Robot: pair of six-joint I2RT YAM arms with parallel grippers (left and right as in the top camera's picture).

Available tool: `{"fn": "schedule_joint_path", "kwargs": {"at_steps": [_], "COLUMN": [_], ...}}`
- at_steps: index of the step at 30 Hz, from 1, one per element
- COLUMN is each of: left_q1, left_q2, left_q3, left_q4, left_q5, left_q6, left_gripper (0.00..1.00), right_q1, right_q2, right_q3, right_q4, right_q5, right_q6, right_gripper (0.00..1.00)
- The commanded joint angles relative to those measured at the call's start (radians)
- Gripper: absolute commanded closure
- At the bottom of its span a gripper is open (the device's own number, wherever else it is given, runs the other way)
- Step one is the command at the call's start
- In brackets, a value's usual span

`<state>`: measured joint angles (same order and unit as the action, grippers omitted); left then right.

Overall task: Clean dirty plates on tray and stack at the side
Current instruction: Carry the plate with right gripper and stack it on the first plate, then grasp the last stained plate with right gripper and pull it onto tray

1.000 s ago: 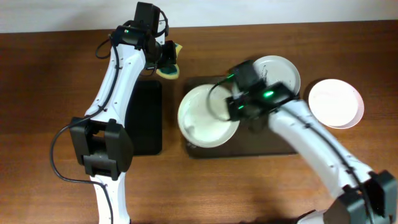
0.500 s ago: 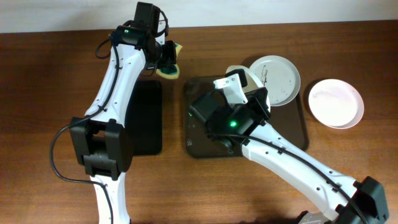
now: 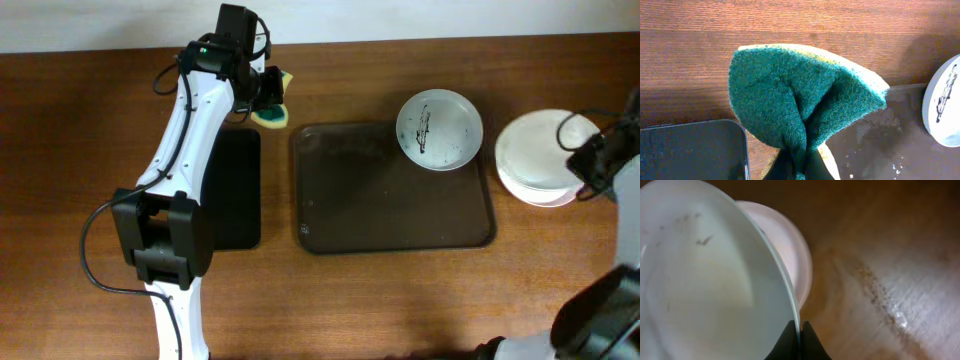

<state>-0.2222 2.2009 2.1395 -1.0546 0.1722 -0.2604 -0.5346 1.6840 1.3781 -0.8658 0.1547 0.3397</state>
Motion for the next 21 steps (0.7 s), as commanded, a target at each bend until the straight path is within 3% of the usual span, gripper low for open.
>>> {"fn": "schedule_joint_path", "kwargs": {"at_steps": [1, 2, 3, 4, 6, 7, 9, 11, 13, 14, 17, 21], "left_q1": [0.001, 0.001, 0.001, 0.001, 0.001, 0.001, 0.000, -0.004, -0.004, -0.004, -0.004, -0.004], "left_q2": [-0.006, -0.006, -0.006, -0.006, -0.006, -0.006, -0.006, -0.006, -0.006, -0.006, -0.006, -0.006], "left_q3": [0.021, 0.021, 0.021, 0.021, 0.021, 0.021, 0.021, 0.021, 0.021, 0.021, 0.021, 0.021], "left_q4": [-0.003, -0.003, -0.003, -0.003, -0.002, -0.002, -0.005, -0.031, -0.042, -0.042, -0.042, -0.042], "left_q5": [0.004, 0.004, 0.004, 0.004, 0.003, 0.004, 0.004, 0.004, 0.004, 0.004, 0.004, 0.004], "left_q6": [0.015, 0.015, 0.015, 0.015, 0.015, 0.015, 0.015, 0.015, 0.015, 0.015, 0.014, 0.014], "left_gripper": [1.00, 1.00, 1.00, 1.00, 1.00, 1.00, 1.00, 1.00, 1.00, 1.00, 1.00, 1.00], "right_q1": [-0.063, -0.064, -0.055, -0.030, 0.020, 0.079, 0.239, 0.361, 0.372, 0.372, 0.372, 0.417], "right_q2": [0.121, 0.158, 0.198, 0.212, 0.172, 0.167, 0.174, 0.220, 0.256, 0.256, 0.256, 0.229], "right_q3": [0.015, 0.015, 0.015, 0.016, 0.133, 0.254, 0.289, 0.163, 0.014, -0.051, -0.155, -0.119], "right_q4": [0.048, 0.077, 0.121, 0.164, 0.082, -0.035, -0.137, -0.087, 0.042, 0.139, 0.333, 0.353], "right_q5": [-0.028, -0.032, -0.074, -0.105, -0.127, -0.210, -0.259, -0.248, -0.244, -0.245, -0.245, -0.332], "right_q6": [0.001, 0.001, -0.031, -0.074, -0.127, -0.199, -0.232, -0.230, -0.174, -0.174, -0.174, -0.174], "right_gripper": [0.96, 0.96, 0.82, 0.52, 0.42, 0.42, 0.38, 0.40, 0.57, 0.60, 0.60, 0.64]}}
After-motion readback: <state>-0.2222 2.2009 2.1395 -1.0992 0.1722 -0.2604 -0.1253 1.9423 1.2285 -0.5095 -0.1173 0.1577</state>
